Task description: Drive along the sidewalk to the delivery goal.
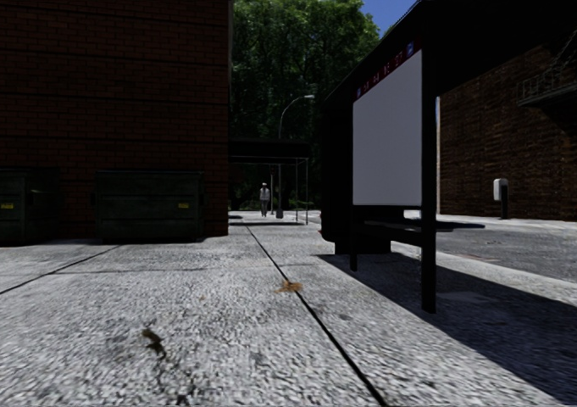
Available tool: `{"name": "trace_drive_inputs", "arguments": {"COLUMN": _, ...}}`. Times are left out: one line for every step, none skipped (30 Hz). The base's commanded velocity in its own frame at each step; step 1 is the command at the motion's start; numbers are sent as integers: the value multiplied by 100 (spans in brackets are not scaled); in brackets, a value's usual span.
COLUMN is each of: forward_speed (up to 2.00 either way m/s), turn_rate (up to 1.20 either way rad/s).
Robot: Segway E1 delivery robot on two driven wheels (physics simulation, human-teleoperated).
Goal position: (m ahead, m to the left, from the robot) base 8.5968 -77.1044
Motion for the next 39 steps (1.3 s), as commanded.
{"name": "trace_drive_inputs", "arguments": {"forward_speed": 200, "turn_rate": 0}}
{"name": "trace_drive_inputs", "arguments": {"forward_speed": 200, "turn_rate": 0}}
{"name": "trace_drive_inputs", "arguments": {"forward_speed": 200, "turn_rate": 0}}
{"name": "trace_drive_inputs", "arguments": {"forward_speed": 200, "turn_rate": 0}}
{"name": "trace_drive_inputs", "arguments": {"forward_speed": 200, "turn_rate": 7}}
{"name": "trace_drive_inputs", "arguments": {"forward_speed": 200, "turn_rate": 12}}
{"name": "trace_drive_inputs", "arguments": {"forward_speed": 200, "turn_rate": 12}}
{"name": "trace_drive_inputs", "arguments": {"forward_speed": 200, "turn_rate": 15}}
{"name": "trace_drive_inputs", "arguments": {"forward_speed": 200, "turn_rate": 20}}
{"name": "trace_drive_inputs", "arguments": {"forward_speed": 200, "turn_rate": 26}}
{"name": "trace_drive_inputs", "arguments": {"forward_speed": 200, "turn_rate": 26}}
{"name": "trace_drive_inputs", "arguments": {"forward_speed": 200, "turn_rate": 39}}
{"name": "trace_drive_inputs", "arguments": {"forward_speed": 200, "turn_rate": 50}}
{"name": "trace_drive_inputs", "arguments": {"forward_speed": 200, "turn_rate": 53}}
{"name": "trace_drive_inputs", "arguments": {"forward_speed": 200, "turn_rate": 53}}
{"name": "trace_drive_inputs", "arguments": {"forward_speed": 200, "turn_rate": 53}}
{"name": "trace_drive_inputs", "arguments": {"forward_speed": 200, "turn_rate": 41}}
{"name": "trace_drive_inputs", "arguments": {"forward_speed": 200, "turn_rate": 41}}
{"name": "trace_drive_inputs", "arguments": {"forward_speed": 200, "turn_rate": 19}}
{"name": "trace_drive_inputs", "arguments": {"forward_speed": 200, "turn_rate": 8}}
{"name": "trace_drive_inputs", "arguments": {"forward_speed": 200, "turn_rate": 3}}
{"name": "trace_drive_inputs", "arguments": {"forward_speed": 200, "turn_rate": 3}}
{"name": "trace_drive_inputs", "arguments": {"forward_speed": 200, "turn_rate": 2}}
{"name": "trace_drive_inputs", "arguments": {"forward_speed": 200, "turn_rate": 2}}
{"name": "trace_drive_inputs", "arguments": {"forward_speed": 200, "turn_rate": 6}}
{"name": "trace_drive_inputs", "arguments": {"forward_speed": 200, "turn_rate": 6}}
{"name": "trace_drive_inputs", "arguments": {"forward_speed": 200, "turn_rate": 16}}
{"name": "trace_drive_inputs", "arguments": {"forward_speed": 200, "turn_rate": 21}}
{"name": "trace_drive_inputs", "arguments": {"forward_speed": 200, "turn_rate": 21}}
{"name": "trace_drive_inputs", "arguments": {"forward_speed": 200, "turn_rate": 22}}
{"name": "trace_drive_inputs", "arguments": {"forward_speed": 200, "turn_rate": 13}}
{"name": "trace_drive_inputs", "arguments": {"forward_speed": 200, "turn_rate": 4}}
{"name": "trace_drive_inputs", "arguments": {"forward_speed": 200, "turn_rate": 4}}
{"name": "trace_drive_inputs", "arguments": {"forward_speed": 200, "turn_rate": 0}}
{"name": "trace_drive_inputs", "arguments": {"forward_speed": 200, "turn_rate": 0}}
{"name": "trace_drive_inputs", "arguments": {"forward_speed": 200, "turn_rate": 0}}
{"name": "trace_drive_inputs", "arguments": {"forward_speed": 200, "turn_rate": 0}}
{"name": "trace_drive_inputs", "arguments": {"forward_speed": 200, "turn_rate": 0}}
{"name": "trace_drive_inputs", "arguments": {"forward_speed": 200, "turn_rate": 0}}
